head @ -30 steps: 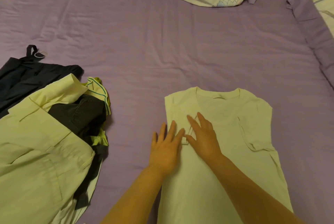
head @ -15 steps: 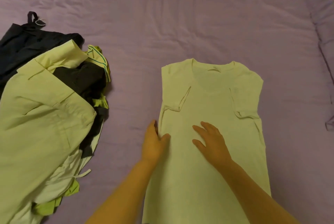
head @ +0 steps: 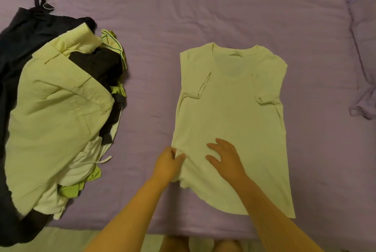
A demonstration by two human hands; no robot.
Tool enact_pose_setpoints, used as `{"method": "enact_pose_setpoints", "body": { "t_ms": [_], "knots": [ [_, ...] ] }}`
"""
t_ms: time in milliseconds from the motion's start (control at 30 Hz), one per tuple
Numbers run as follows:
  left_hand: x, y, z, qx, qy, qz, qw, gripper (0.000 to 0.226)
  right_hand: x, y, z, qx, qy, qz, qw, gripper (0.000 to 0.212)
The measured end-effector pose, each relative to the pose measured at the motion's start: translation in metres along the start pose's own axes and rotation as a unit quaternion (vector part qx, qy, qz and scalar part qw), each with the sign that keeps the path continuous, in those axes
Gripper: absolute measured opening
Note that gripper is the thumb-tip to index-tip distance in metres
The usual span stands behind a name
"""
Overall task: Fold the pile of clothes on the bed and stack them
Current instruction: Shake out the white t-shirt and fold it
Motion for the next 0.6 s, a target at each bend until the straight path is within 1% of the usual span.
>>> {"method": "enact_pose_setpoints", "body": {
  "t_ms": [33,100,167,200,267,300,333,367,400,433,467,500,533,600],
  "knots": [
    [0.004,-0.001,-0.014,-0.003,-0.042,-0.02,0.999,0.02,0.001,-0.002,0.001,-0.015,0.035,0.003,0.999,0.039],
    [0.003,-0.001,-0.039,0.008,-0.123,-0.024,0.992,0.029,0.006,-0.007,0.001,-0.079,0.164,0.004,0.983,0.028],
    [-0.01,0.0,-0.059,0.035,-0.205,0.024,0.978,0.028,0.012,-0.011,-0.003,-0.149,0.295,0.003,0.944,0.02],
    [-0.018,0.0,-0.069,0.06,-0.253,0.058,0.964,0.024,0.018,-0.01,-0.004,-0.169,0.339,-0.009,0.926,0.021],
    [-0.034,-0.001,-0.09,0.114,-0.365,0.12,0.916,0.02,0.035,-0.005,-0.012,-0.191,0.392,-0.045,0.899,0.024],
    [-0.04,0.002,-0.1,0.127,-0.406,0.138,0.894,0.022,0.044,-0.001,-0.015,-0.19,0.394,-0.059,0.897,0.023],
    [-0.044,0.007,-0.108,0.121,-0.416,0.144,0.89,0.024,0.051,0.003,-0.017,-0.185,0.385,-0.06,0.902,0.026],
    [-0.047,0.012,-0.116,0.093,-0.385,0.143,0.907,0.028,0.053,0.007,-0.021,-0.181,0.368,-0.049,0.911,0.037],
    [-0.049,0.018,-0.123,0.041,-0.313,0.134,0.939,0.032,0.055,0.011,-0.023,-0.18,0.353,-0.038,0.917,0.047],
    [-0.05,0.022,-0.131,-0.031,-0.214,0.12,0.969,0.037,0.056,0.015,-0.027,-0.183,0.345,-0.03,0.92,0.05],
    [-0.052,0.023,-0.143,-0.115,-0.114,0.11,0.981,0.041,0.058,0.018,-0.031,-0.189,0.346,-0.028,0.919,0.047],
    [-0.057,0.022,-0.155,-0.194,-0.032,0.11,0.974,0.046,0.059,0.022,-0.035,-0.194,0.352,-0.032,0.915,0.042],
    [-0.064,0.019,-0.165,-0.259,0.022,0.121,0.958,0.049,0.061,0.026,-0.038,-0.198,0.364,-0.038,0.909,0.036],
    [-0.076,0.014,-0.178,-0.33,0.068,0.161,0.928,0.049,0.065,0.034,-0.042,-0.203,0.395,-0.048,0.895,0.023]
  ]
}}
Point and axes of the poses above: each hand's wrist, its own y-axis towards the middle knuckle, its own x-axis out of the back of the hand, z = x × y, the point moved 9 cm from there along y, towards the middle knuckle, and after that the axes turned 9 degrees about -z, right-handed, at the moved point
